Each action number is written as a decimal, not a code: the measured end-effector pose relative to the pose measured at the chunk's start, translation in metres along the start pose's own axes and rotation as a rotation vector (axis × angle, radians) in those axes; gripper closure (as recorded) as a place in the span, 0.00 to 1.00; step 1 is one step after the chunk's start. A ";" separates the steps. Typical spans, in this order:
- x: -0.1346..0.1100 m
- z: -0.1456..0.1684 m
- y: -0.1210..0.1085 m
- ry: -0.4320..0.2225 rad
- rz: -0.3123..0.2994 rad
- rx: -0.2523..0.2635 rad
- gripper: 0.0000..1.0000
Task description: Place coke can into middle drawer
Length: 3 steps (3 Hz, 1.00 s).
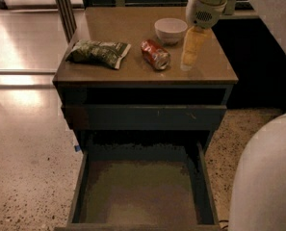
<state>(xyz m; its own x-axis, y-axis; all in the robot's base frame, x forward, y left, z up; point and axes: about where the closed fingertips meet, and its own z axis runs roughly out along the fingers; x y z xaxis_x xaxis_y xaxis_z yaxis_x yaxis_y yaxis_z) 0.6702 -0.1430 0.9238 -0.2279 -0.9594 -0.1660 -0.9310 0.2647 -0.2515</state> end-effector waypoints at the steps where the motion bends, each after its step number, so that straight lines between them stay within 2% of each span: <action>1: -0.007 0.002 -0.007 0.016 -0.011 0.026 0.00; 2: -0.007 0.003 -0.007 0.015 -0.010 0.026 0.00; 3: -0.009 0.008 -0.010 -0.001 0.019 0.025 0.00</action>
Offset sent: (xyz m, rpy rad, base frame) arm 0.0092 0.0061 0.0005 -0.0304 -0.0220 0.0007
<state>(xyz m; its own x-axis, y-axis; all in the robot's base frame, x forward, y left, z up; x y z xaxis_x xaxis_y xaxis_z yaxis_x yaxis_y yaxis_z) 0.6834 -0.1365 0.9199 -0.2449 -0.9543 -0.1714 -0.9191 0.2848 -0.2722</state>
